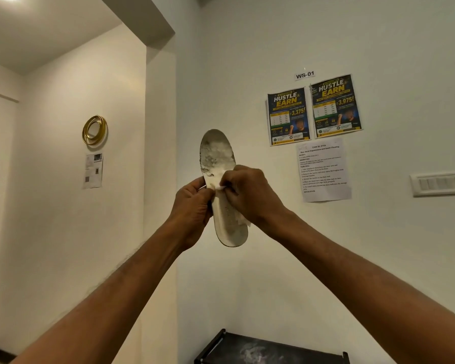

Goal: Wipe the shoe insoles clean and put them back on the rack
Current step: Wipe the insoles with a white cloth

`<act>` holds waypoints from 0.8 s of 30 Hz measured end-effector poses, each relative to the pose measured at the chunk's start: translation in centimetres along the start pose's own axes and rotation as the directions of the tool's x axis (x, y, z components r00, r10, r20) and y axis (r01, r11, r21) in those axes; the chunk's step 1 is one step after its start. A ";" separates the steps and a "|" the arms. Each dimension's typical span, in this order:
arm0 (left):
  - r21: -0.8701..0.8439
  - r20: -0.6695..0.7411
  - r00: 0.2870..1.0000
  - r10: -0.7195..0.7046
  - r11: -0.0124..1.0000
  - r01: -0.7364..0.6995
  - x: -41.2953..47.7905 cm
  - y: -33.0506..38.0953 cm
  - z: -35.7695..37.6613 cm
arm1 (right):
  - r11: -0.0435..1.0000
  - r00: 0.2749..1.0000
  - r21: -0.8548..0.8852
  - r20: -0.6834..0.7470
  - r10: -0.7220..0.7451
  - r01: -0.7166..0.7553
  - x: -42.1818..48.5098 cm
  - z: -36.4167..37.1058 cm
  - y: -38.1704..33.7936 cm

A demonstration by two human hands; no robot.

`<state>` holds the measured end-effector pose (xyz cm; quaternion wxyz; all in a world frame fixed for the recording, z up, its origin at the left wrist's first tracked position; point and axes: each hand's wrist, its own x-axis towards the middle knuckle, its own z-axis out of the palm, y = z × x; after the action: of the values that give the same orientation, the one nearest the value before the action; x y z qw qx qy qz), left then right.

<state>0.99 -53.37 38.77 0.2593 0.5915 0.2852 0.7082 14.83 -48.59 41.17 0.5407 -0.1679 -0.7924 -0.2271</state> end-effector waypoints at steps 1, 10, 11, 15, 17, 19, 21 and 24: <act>-0.017 0.002 1.000 -0.007 1.000 0.007 0.0 0.0 0.0 | 0.999 0.999 0.019 -0.033 0.032 -0.031 0.1 0.1 0.2; -0.213 0.029 0.997 -0.074 0.974 0.078 -0.1 -0.1 -0.2 | 0.994 0.992 0.105 -0.117 0.042 -0.030 0.3 0.3 -0.4; -0.239 0.028 0.997 -0.073 0.968 0.078 -0.2 0.0 -0.2 | 0.994 0.997 0.106 -0.081 -0.006 0.014 0.1 0.6 -0.7; -0.268 0.031 0.997 -0.074 0.960 0.080 0.0 -0.2 -0.4 | 0.985 0.991 0.164 -0.113 0.074 -0.054 -0.1 1.1 -0.7; -0.263 0.020 0.997 -0.075 0.962 0.077 0.1 -0.4 -0.4 | 0.983 0.993 0.175 -0.100 0.065 -0.046 -0.2 1.3 -0.8; -0.289 -0.001 0.998 -0.070 0.955 0.067 0.2 -0.4 -0.5 | 0.982 0.998 0.189 -0.059 -0.003 0.014 -0.5 1.6 -1.2; -0.284 -0.010 0.998 -0.067 0.957 0.062 0.2 -0.3 -0.5 | 0.978 0.996 0.209 -0.078 0.033 -0.016 -0.6 1.7 -1.1; -0.253 -0.035 0.997 -0.067 0.966 0.056 0.5 -0.6 -0.4 | 0.977 0.997 0.212 -0.061 0.043 -0.029 -0.9 1.9 -0.9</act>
<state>0.58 -52.67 38.61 0.3479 0.5291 0.2170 0.7429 13.23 -48.29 39.58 0.5851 -0.1163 -0.7908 -0.1373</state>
